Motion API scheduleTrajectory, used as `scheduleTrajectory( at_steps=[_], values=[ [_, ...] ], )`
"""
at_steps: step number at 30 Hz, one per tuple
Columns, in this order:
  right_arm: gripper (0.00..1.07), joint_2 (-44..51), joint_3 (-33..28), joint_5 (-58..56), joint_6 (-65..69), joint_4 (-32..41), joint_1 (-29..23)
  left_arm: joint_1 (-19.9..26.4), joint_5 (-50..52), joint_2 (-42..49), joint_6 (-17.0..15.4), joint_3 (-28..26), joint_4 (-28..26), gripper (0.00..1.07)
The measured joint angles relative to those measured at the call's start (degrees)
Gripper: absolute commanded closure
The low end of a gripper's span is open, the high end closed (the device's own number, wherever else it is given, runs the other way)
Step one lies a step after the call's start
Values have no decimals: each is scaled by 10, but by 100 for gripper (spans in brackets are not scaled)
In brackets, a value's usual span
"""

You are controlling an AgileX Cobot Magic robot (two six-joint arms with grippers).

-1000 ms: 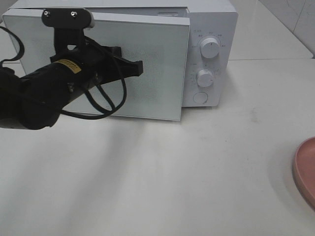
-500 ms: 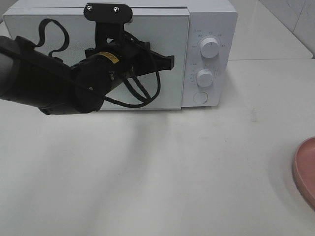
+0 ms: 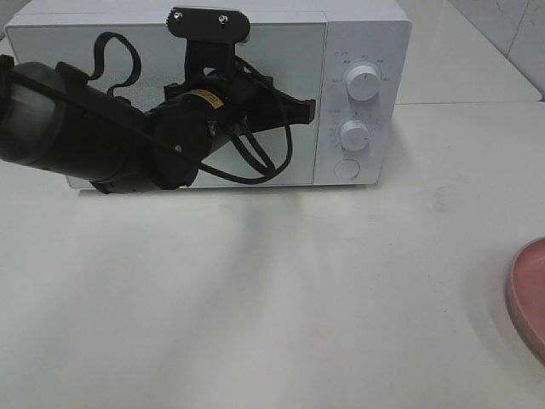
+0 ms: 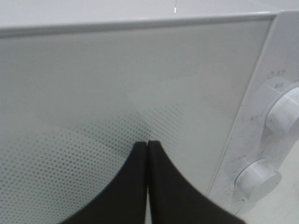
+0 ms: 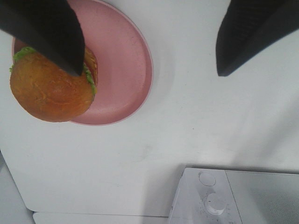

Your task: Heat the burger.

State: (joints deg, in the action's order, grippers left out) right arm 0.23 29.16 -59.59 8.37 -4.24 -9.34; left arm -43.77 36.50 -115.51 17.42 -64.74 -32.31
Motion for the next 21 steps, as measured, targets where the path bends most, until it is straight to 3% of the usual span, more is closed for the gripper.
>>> scheduleTrajectory(
  at_steps=[6, 9, 10, 11, 12, 13, 14, 15, 16, 17, 18, 21],
  values=[
    [32, 0, 0, 0, 0, 0, 0, -5, -61, 36, 2, 26, -11, 107],
    [32, 0, 0, 0, 0, 0, 0, -6, -139, 58, 3, 34, -11, 98],
    [32, 0, 0, 0, 0, 0, 0, -2, -203, 70, 13, 34, -8, 84],
    [32, 0, 0, 0, 0, 0, 0, -2, -203, 70, 13, 34, -8, 84],
    [32, 0, 0, 0, 0, 0, 0, 1, -245, 74, 18, 34, -5, 74],
    [32, 0, 0, 0, 0, 0, 0, 8, -329, 85, 25, 34, 5, 53],
    [32, 0, 0, 0, 0, 0, 0, 8, -329, 85, 25, 34, 5, 53],
    [32, 0, 0, 0, 0, 0, 0, 14, -370, 89, 26, 34, 9, 41],
    [32, 0, 0, 0, 0, 0, 0, 14, -370, 89, 26, 34, 9, 41],
    [32, 0, 0, 0, 0, 0, 0, 26, -441, 97, 26, 34, 14, 21],
    [32, 0, 0, 1, 0, 0, 0, 39, -507, 105, 25, 34, 18, 9],
    [32, 0, 0, 1, 0, 0, 0, 63, -593, 116, 19, 34, 19, 4]
  ],
)
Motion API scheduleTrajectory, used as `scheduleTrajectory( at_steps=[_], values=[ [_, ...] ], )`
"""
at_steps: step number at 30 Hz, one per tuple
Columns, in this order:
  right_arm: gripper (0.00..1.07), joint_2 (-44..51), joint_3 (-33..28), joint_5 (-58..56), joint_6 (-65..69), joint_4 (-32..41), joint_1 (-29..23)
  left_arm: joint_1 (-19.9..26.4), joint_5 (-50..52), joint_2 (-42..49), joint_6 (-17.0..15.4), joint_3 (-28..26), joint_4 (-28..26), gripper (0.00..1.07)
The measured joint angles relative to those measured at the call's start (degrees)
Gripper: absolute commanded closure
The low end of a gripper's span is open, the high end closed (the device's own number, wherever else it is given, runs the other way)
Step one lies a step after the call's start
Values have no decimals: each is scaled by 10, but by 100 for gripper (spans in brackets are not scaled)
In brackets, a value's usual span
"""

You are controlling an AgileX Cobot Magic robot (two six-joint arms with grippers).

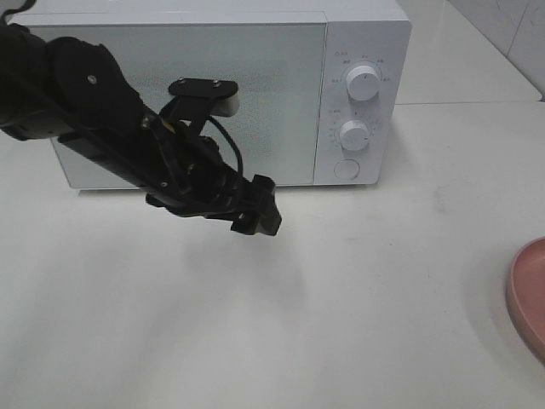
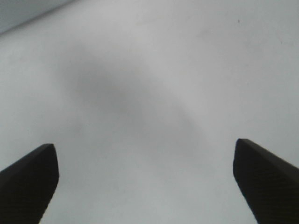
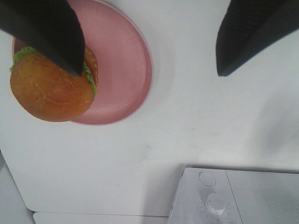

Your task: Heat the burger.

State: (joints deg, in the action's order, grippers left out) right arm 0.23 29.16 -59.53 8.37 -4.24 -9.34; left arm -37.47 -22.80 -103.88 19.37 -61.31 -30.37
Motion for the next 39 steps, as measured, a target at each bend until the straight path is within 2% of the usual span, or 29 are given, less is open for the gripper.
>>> scheduleTrajectory(
  at_steps=[7, 8, 9, 10, 12, 13, 14, 16, 17, 19, 21, 22, 23, 25, 26, 27, 28, 33, 35, 36, 38, 39],
  values=[
    [32, 0, 0, 0, 0, 0, 0, 62, -129, 44, -2, 0, 3, 4],
    [32, 0, 0, 0, 0, 0, 0, 84, -164, 60, -2, 0, 13, 4],
    [32, 0, 0, 0, 0, 0, 0, 84, -164, 60, -2, 0, 13, 4],
    [32, 0, 0, 0, 0, 0, 0, 110, -202, 77, -2, 0, 27, 4],
    [32, 0, 0, 0, 0, 0, 0, 121, -218, 87, -2, 0, 34, 4],
    [32, 0, 0, 0, 0, 0, 0, 151, -257, 108, -2, 0, 50, 4],
    [32, 0, 0, 0, 0, 0, 0, 151, -257, 108, -2, 0, 50, 4],
    [32, 0, 0, 0, 0, 0, 0, 197, -308, 140, -5, 0, 76, 4],
    [32, 0, 0, 0, 0, 0, 0, 197, -308, 140, -5, 0, 76, 4],
    [32, 0, 0, 0, 0, 0, 0, 253, -348, 175, -21, 1, 100, 4],
    [32, 0, 0, 0, 0, 0, 0, 269, -355, 182, -26, 1, 105, 4],
    [32, 0, 0, 0, 0, 0, 0, 305, -364, 206, -44, 1, 116, 4],
    [32, 0, 0, 0, 0, 0, 0, 305, -364, 206, -44, 1, 116, 4],
    [32, 0, 0, 0, 0, 0, 0, 357, -374, 242, -69, 1, 123, 4],
    [32, 0, 0, 0, 0, 0, 0, 357, -374, 242, -69, 1, 123, 4],
    [32, 0, 0, 0, 0, 0, 0, 387, -383, 265, -82, 1, 128, 4],
    [32, 0, 0, 0, 0, 0, 0, 398, -388, 279, -90, 1, 133, 4],
    [32, 0, 0, 0, 0, 0, 0, 410, -400, 348, -119, 2, 162, 4],
    [32, 0, 0, 0, 0, 0, 0, 410, -400, 361, -121, 6, 164, 4],
    [32, 0, 0, 0, 0, 0, 0, 410, -399, 396, -125, 20, 168, 4],
    [32, 0, 0, 0, 0, 0, 0, 410, -398, 410, -125, 28, 168, 4],
    [32, 0, 0, 0, 0, 0, 0, 410, -393, 447, -126, 49, 171, 4]
  ],
)
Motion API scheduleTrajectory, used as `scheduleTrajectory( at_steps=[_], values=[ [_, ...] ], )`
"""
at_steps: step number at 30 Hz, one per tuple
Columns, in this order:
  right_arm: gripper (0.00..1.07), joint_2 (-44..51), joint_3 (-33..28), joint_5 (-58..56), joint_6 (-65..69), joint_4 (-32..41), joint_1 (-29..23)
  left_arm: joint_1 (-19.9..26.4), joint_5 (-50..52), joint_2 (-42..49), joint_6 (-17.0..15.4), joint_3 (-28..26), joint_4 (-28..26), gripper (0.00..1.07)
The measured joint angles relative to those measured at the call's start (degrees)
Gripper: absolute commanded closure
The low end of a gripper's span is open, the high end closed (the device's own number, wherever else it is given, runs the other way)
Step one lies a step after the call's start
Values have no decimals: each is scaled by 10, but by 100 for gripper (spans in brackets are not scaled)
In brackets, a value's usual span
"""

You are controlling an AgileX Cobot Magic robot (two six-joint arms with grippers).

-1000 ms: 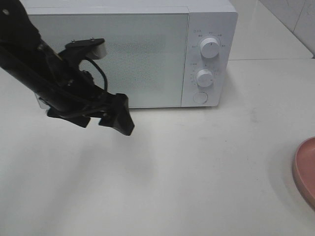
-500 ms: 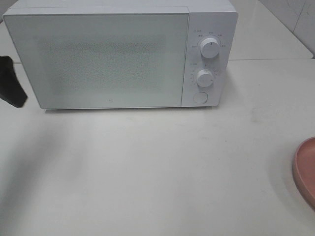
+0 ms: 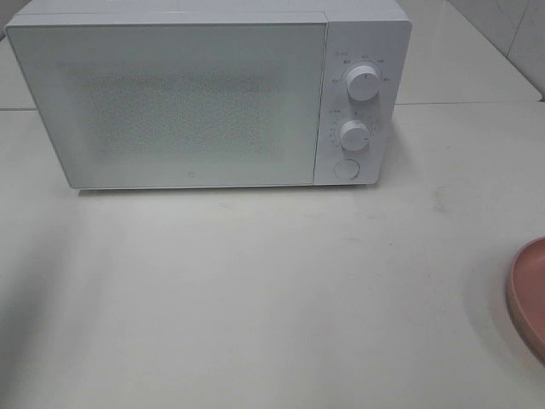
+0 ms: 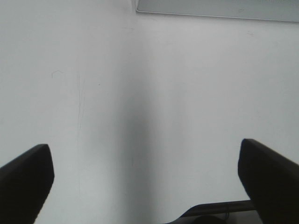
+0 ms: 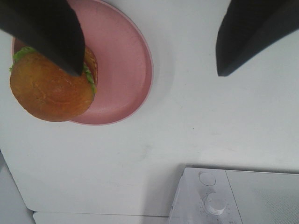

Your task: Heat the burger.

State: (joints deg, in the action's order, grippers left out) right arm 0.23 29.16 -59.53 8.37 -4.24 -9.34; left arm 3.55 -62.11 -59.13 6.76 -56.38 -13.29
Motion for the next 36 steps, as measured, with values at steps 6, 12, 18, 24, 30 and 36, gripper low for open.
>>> scheduleTrajectory(
  at_steps=[6, 12, 18, 24, 30, 36],
  values=[
    [32, 0, 0, 0, 0, 0, 0, 0, 24, 87, 0, 60, 16, 4],
    [32, 0, 0, 0, 0, 0, 0, 0, 46, 178, 0, 135, 28, 4],
    [32, 0, 0, 0, 0, 0, 0, 0, 59, 244, 0, 206, 25, 4],
    [32, 0, 0, 0, 0, 0, 0, 0, 57, 293, -1, 257, 24, 4],
    [32, 0, 0, 0, 0, 0, 0, 0, 57, 304, -2, 258, 25, 4],
    [32, 0, 0, 0, 0, 0, 0, 0, 26, 305, -3, 275, 26, 4]
  ],
)
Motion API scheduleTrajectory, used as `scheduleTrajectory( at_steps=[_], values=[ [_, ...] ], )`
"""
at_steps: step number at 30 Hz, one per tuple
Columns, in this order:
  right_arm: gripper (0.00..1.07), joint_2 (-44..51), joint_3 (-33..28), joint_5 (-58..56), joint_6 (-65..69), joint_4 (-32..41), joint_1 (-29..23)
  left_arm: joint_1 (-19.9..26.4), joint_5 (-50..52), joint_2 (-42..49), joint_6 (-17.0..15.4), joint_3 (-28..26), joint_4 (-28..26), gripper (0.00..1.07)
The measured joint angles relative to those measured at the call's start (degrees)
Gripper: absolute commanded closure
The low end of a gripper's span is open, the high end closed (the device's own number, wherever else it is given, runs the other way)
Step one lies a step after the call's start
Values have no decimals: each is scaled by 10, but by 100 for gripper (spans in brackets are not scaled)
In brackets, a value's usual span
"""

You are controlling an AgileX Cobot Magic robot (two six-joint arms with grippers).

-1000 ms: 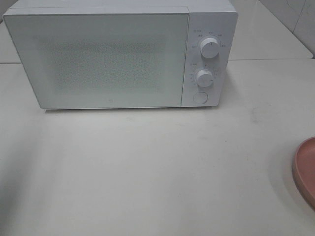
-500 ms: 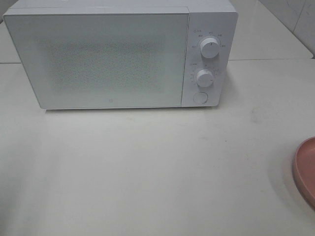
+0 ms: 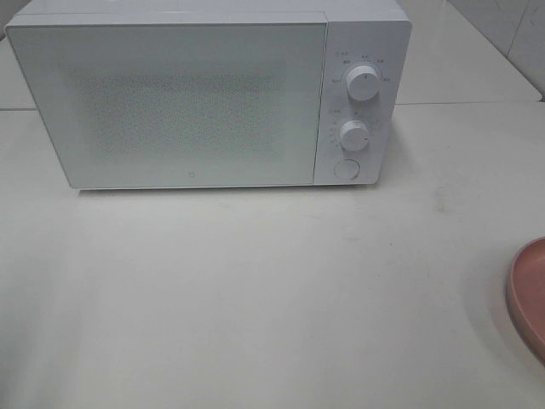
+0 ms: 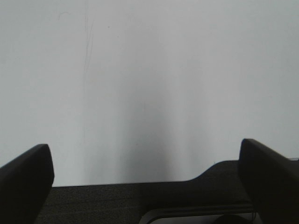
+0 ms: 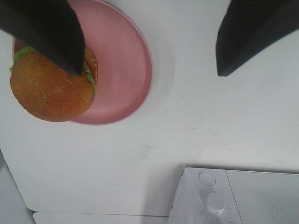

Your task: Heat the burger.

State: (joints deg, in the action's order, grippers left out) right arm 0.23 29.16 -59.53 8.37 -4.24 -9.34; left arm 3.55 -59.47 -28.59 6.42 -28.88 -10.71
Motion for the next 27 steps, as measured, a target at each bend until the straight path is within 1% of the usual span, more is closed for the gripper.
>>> scheduleTrajectory(
  at_steps=[8, 16, 27],
  values=[
    [32, 0, 0, 0, 0, 0, 0, 0, -1, 36, 0, 1, 0, 4],
    [32, 0, 0, 0, 0, 0, 0, 0, -1, 140, -1, 1, 0, 4],
    [32, 0, 0, 0, 0, 0, 0, 0, -1, 238, -1, 1, 2, 4]
  ],
)
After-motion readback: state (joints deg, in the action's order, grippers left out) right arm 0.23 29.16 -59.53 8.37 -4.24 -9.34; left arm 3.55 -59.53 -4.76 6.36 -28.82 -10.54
